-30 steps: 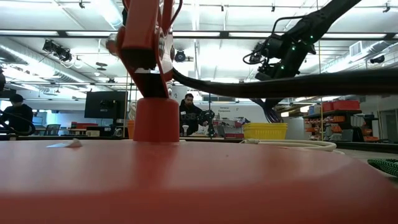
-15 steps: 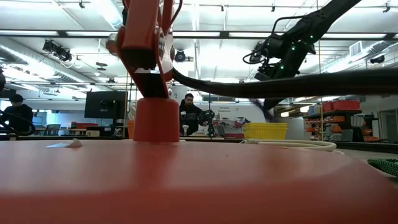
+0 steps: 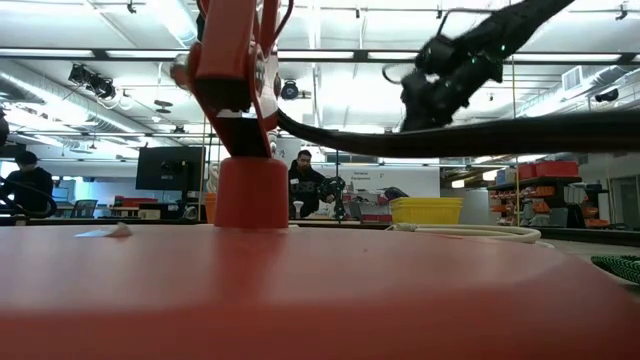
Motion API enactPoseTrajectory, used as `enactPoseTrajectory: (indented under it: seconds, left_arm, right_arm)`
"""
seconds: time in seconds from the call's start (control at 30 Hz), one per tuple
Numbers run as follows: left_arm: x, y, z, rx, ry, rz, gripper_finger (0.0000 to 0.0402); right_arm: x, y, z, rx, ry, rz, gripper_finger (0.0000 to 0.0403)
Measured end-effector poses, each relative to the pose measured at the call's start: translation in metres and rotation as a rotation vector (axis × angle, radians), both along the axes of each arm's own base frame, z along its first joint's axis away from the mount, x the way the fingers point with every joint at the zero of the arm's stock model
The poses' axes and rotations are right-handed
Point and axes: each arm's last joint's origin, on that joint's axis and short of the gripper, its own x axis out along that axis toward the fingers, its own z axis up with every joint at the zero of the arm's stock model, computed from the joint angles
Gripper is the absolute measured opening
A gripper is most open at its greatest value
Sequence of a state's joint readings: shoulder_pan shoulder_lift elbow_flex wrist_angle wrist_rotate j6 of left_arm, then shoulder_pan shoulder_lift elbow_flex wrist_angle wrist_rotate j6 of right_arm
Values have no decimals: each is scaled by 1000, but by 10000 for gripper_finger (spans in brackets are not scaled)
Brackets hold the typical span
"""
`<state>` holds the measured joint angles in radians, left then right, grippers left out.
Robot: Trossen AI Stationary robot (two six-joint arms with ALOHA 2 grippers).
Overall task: Pick & Place USB Port
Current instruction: Put the brown HDMI cable into the orange bin
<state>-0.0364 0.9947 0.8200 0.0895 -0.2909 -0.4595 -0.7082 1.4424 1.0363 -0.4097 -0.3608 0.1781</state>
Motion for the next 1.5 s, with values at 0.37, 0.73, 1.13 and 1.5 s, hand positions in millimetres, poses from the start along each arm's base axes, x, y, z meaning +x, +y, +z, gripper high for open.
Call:
enactPoseTrajectory:
  seconds: [0.37,0.73,1.13,1.5]
  left_arm:
    - [0,0,-3,1,32,0,186]
    - [0,0,-4,-1,44,-15,186]
    - [0,-1,-5,-2,51,-26,186]
    - [0,-1,-5,-9,48,-25,186]
  right_arm:
    - [46,108,35,31,-204,357,139]
    - [29,165,-9,31,220,333,139]
    - [-2,171,-74,163,407,231,182]
    - [-10,151,-83,90,456,62,242]
